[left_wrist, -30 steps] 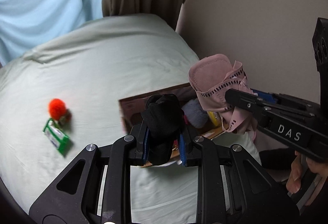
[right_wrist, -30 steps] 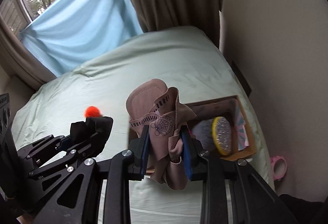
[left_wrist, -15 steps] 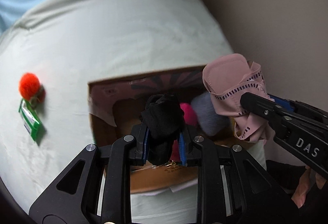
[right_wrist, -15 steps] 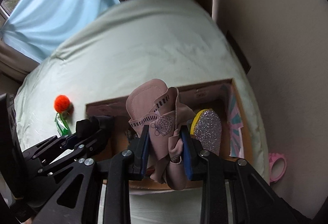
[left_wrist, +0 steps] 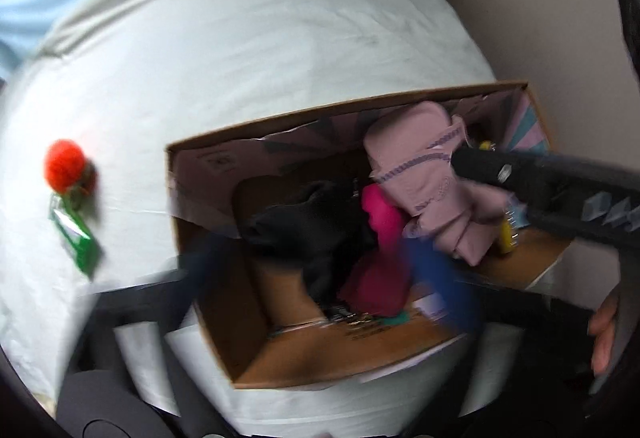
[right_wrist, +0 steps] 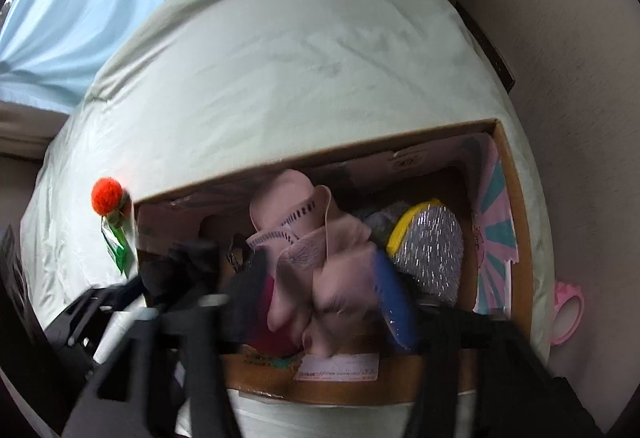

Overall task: Organize soft objects
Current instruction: 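Open both tools to drop the sock and fabric into the box, then lift both tools away from the box toward the pompom and wipes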

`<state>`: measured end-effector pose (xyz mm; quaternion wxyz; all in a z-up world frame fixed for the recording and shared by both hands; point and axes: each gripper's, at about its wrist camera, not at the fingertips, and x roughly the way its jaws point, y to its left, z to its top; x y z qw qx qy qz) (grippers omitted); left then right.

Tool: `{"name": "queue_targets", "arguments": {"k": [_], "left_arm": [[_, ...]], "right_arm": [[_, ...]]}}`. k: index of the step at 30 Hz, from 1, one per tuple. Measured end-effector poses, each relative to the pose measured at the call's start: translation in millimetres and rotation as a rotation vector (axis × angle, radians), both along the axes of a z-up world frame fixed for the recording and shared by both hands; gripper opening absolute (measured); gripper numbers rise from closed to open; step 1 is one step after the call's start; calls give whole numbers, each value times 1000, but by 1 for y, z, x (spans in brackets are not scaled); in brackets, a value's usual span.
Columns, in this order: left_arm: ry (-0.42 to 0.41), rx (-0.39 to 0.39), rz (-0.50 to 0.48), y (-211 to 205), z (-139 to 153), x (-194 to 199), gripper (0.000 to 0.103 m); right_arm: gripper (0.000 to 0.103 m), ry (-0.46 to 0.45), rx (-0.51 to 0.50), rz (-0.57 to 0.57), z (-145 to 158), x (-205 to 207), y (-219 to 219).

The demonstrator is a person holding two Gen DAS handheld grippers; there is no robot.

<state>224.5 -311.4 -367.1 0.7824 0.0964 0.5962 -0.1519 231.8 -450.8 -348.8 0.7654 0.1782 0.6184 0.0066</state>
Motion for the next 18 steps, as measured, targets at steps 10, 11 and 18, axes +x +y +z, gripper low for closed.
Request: {"name": "queue_targets", "arguments": {"k": [10,11,18], "left_arm": [[16,-38,-8,11,15,-16,103],[10,-40,-9,14,20,-18,103],[-33,-98,-5,25,60,-31,103]], "right_arm": [[103,-65,6,-20,11,-15,-7],[103,-74,7,-21,13,-18,-6],[103,-131,15,-7,45,-37,0]]}}
